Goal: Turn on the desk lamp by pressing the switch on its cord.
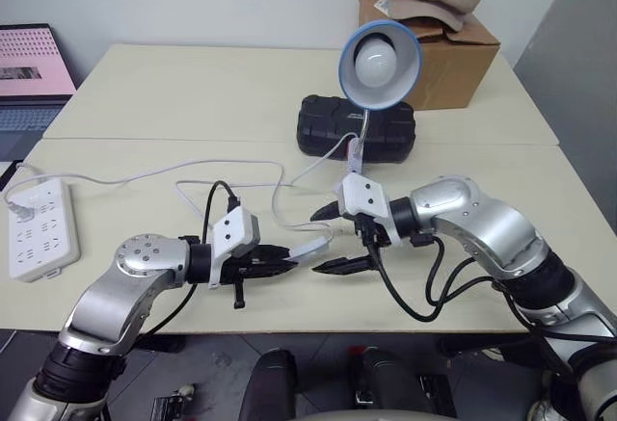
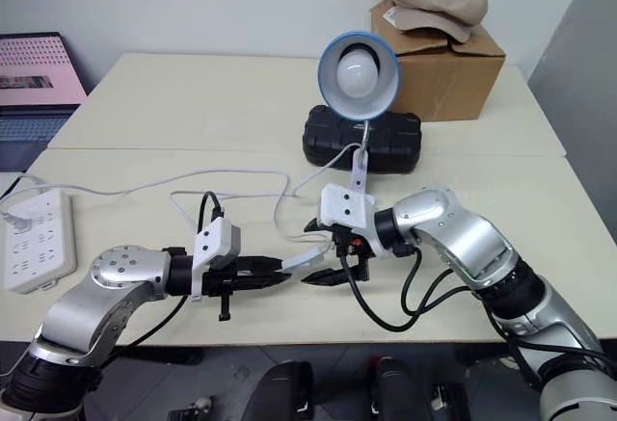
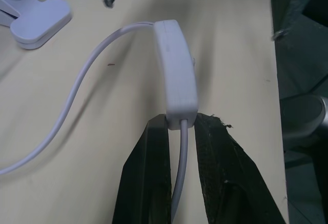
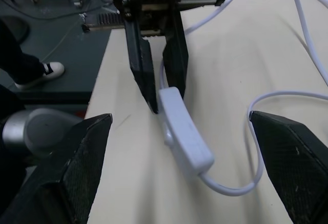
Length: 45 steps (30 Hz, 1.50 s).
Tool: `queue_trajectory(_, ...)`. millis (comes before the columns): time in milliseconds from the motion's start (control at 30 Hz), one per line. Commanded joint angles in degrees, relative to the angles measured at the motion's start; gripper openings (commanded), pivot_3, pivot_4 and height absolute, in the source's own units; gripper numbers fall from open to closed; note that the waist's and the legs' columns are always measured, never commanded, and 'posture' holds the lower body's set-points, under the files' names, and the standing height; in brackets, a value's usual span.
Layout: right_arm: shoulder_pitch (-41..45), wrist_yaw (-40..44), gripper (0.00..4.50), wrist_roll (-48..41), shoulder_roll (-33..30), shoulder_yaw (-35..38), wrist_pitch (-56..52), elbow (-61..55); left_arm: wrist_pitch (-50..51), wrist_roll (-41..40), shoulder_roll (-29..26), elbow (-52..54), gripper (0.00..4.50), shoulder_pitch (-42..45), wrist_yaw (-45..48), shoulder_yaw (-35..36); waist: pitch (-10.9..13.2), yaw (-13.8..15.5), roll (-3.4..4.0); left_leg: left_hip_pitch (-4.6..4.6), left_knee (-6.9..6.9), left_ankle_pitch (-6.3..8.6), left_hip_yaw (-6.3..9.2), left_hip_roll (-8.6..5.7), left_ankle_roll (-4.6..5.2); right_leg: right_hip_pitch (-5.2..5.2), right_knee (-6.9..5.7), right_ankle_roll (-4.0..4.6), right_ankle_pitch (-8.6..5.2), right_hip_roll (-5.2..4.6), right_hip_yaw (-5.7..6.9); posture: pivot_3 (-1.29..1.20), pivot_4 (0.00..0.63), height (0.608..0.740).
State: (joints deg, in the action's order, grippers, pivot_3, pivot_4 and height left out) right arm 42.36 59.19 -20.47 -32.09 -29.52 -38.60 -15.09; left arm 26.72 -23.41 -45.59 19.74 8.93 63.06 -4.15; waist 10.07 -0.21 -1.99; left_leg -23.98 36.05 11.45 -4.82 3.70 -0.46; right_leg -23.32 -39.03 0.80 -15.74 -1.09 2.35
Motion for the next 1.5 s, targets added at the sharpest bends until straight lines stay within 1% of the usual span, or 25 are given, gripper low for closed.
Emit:
queue_trajectory(33,1.5,0.7,4.50,3.0,1.0,-1.1,2.2,0.7,-1.4,0.7,-0.7,0.7,0.37,0.9,-0.1,0.5,0.0,0.0,0.00,0.00,0.00,0.00,0.00,0.00,0.00,0.00,0.00,0.00,0.00,0.00,0.00,0.00,0.150,0.740)
queue_trajectory(200,1.3,1.8,4.50,5.7,1.3,-1.8,3.2,1.8,-2.2,1.6,-0.9,-0.2,0.37,1.5,0.4,0.2,0.0,0.0,0.00,0.00,0.00,0.00,0.00,0.00,0.00,0.00,0.00,0.00,0.00,0.00,0.01,0.00,0.150,0.740)
queue_trajectory(567,1.0,3.3,4.50,8.6,2.6,-2.0,4.2,3.5,-2.8,2.2,-0.4,-0.3,0.37,1.2,0.2,0.3,0.0,0.1,0.00,0.00,0.00,0.00,0.00,0.01,0.00,0.00,0.00,0.00,0.00,0.00,0.01,0.00,0.150,0.740)
queue_trajectory(600,1.1,3.4,4.13,8.8,2.8,-2.1,4.3,3.8,-2.8,2.2,-0.3,-0.2,0.37,1.3,0.1,0.2,0.0,0.1,0.00,0.00,0.00,0.00,0.00,0.01,0.00,0.00,0.00,0.00,0.00,0.00,0.01,0.00,0.150,0.740)
queue_trajectory(667,1.2,3.4,3.78,9.4,3.3,-2.2,4.5,4.4,-2.8,2.2,0.0,-0.2,0.37,1.5,-0.1,0.0,0.0,0.1,0.00,0.01,0.00,0.00,0.00,0.01,0.00,0.00,0.00,0.01,0.00,0.00,0.01,0.00,0.150,0.740)
queue_trajectory(767,1.3,3.6,3.12,10.6,3.7,-2.6,5.2,5.0,-2.9,2.2,0.1,-0.1,0.37,1.5,-0.2,-0.1,0.0,0.1,0.00,0.00,0.00,0.00,0.00,0.01,0.00,0.00,0.00,0.01,0.00,0.00,0.01,0.00,0.150,0.740)
queue_trajectory(1067,1.1,4.6,0.97,12.9,4.4,-2.6,7.4,6.4,-3.9,3.0,0.0,-0.5,0.37,1.8,-0.2,-0.4,0.0,0.1,0.00,0.00,-0.01,0.00,-0.01,0.01,0.00,0.00,0.00,0.01,0.00,0.00,0.01,0.00,0.150,0.740)
queue_trajectory(1100,1.0,4.8,0.80,13.0,4.5,-2.4,7.5,6.5,-4.0,3.2,0.0,-0.6,0.37,1.9,-0.2,-0.5,0.0,0.1,0.00,0.00,0.00,0.00,-0.02,0.00,0.00,0.00,0.00,0.01,0.00,0.00,0.01,0.00,0.150,0.740)
queue_trajectory(1200,1.0,5.3,0.50,13.0,4.8,-2.1,7.8,6.7,-4.5,3.7,0.2,-0.9,0.37,2.0,-0.1,-0.5,0.0,0.1,0.00,0.01,0.00,0.00,-0.01,0.01,0.00,0.00,0.00,0.01,0.00,0.00,0.01,0.00,0.150,0.740)
queue_trajectory(1500,0.4,5.7,0.45,12.3,5.4,-1.1,8.3,6.1,-5.3,4.3,0.8,-0.8,0.37,2.1,-0.3,-0.8,0.0,0.1,0.00,0.00,-0.01,0.00,-0.01,0.01,0.00,0.00,0.00,0.01,0.00,0.00,0.01,0.00,0.150,0.740)
